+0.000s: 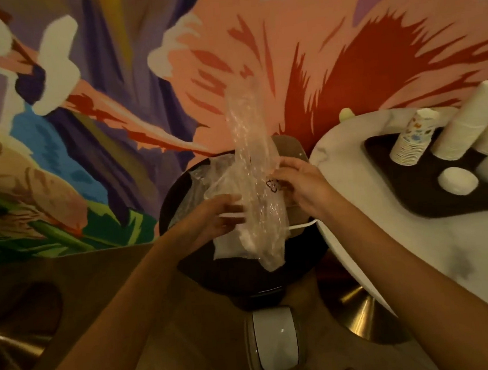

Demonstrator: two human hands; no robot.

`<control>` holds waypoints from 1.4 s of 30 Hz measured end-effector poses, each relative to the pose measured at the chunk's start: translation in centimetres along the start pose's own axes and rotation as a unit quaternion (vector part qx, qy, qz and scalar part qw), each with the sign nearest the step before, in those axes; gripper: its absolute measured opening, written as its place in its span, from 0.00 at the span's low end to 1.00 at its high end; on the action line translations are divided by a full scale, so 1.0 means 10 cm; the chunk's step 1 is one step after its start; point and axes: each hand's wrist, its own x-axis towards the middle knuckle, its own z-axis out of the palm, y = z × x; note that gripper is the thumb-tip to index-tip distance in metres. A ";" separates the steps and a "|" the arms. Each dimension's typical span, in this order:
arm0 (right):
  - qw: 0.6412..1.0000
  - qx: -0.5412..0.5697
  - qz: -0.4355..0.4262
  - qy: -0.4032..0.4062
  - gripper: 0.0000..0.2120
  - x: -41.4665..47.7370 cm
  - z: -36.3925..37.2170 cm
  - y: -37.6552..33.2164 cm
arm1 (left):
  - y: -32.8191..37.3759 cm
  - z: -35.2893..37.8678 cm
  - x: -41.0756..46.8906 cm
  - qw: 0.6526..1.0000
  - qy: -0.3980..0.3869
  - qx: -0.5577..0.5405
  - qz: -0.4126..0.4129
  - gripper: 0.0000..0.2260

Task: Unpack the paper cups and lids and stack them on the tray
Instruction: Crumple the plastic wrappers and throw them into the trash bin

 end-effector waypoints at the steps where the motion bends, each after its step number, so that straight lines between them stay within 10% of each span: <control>1: 1.000 -0.007 -0.008 0.016 0.17 -0.04 -0.08 0.01 | 0.04 0.09 0.05 1.000 -0.002 -0.029 0.006 0.14; 7: 0.998 -0.063 -0.016 0.019 0.12 -0.28 -0.49 0.04 | 0.06 0.76 0.30 0.988 0.084 0.101 0.084 0.12; 19: 0.996 -0.029 -0.041 0.074 0.11 -0.46 -1.18 0.14 | -0.08 1.13 0.49 0.999 0.025 0.016 0.017 0.05; 24: 0.962 -0.187 -0.107 0.171 0.13 -0.34 -1.33 0.19 | -0.12 1.17 0.38 0.969 -0.082 -0.171 -0.158 0.26; 27: 0.938 -0.266 -0.129 0.182 0.14 -0.29 -1.38 0.22 | -0.12 1.30 0.31 0.980 -0.137 -0.069 -0.125 0.26; 36: 0.995 0.055 0.074 -0.024 0.12 -0.47 -1.41 0.11 | -0.19 1.47 0.44 0.998 0.041 0.043 -0.036 0.21; 42: 0.991 -0.040 0.082 -0.096 0.28 -0.53 -1.40 0.26 | -0.24 1.58 0.44 0.980 0.099 0.160 0.070 0.17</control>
